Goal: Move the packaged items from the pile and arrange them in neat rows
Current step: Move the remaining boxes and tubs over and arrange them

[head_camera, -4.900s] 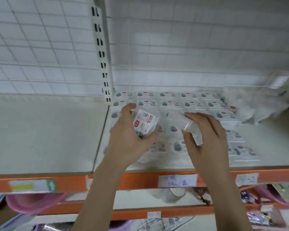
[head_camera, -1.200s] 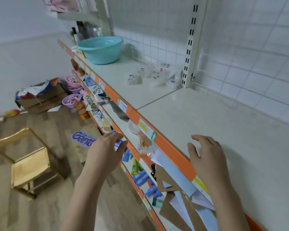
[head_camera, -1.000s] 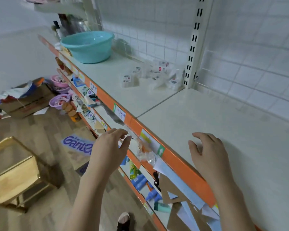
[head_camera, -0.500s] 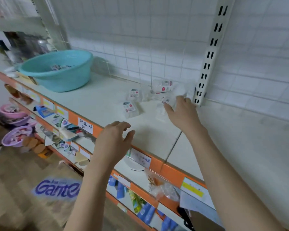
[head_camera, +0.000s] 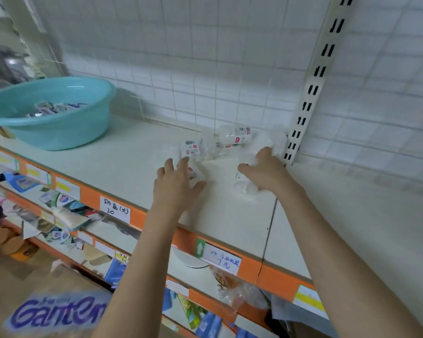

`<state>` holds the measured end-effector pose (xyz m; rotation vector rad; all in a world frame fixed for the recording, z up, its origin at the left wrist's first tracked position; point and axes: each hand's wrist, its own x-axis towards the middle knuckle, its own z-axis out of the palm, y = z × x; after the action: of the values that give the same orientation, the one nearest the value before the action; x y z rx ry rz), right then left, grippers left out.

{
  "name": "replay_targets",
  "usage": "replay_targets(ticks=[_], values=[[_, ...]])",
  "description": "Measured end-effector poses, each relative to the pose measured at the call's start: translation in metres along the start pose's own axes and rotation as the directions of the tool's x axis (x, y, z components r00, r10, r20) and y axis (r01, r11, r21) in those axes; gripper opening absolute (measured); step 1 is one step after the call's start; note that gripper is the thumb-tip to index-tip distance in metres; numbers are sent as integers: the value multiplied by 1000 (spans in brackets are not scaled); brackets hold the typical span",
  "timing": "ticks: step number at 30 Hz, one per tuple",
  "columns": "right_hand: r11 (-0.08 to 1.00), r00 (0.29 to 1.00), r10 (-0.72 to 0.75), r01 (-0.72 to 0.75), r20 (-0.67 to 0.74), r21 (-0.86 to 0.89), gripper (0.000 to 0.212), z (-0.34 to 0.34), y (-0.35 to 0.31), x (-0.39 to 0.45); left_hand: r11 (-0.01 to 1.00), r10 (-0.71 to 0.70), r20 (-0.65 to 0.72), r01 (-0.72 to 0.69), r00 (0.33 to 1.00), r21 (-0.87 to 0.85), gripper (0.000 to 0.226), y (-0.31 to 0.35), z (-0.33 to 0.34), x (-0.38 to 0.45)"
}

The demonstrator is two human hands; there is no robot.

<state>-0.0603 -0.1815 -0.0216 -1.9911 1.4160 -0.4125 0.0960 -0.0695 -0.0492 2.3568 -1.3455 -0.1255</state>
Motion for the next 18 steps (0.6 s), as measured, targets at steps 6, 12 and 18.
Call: replay_targets(ticks=[6,12,18], values=[[972,966,-118,160,-231,170,48,-3,19,-50,991,-77,1,77,997,106,67,15,17,12],[971,934,-155,204,-321,122,77,-13,50,-93,971,9,10,-7,1000,-240,55,29,26,-8],[985,905,-141,170,-401,37,66,-55,103,-135,905,181,16,-160,983,-394,71,87,33,-57]])
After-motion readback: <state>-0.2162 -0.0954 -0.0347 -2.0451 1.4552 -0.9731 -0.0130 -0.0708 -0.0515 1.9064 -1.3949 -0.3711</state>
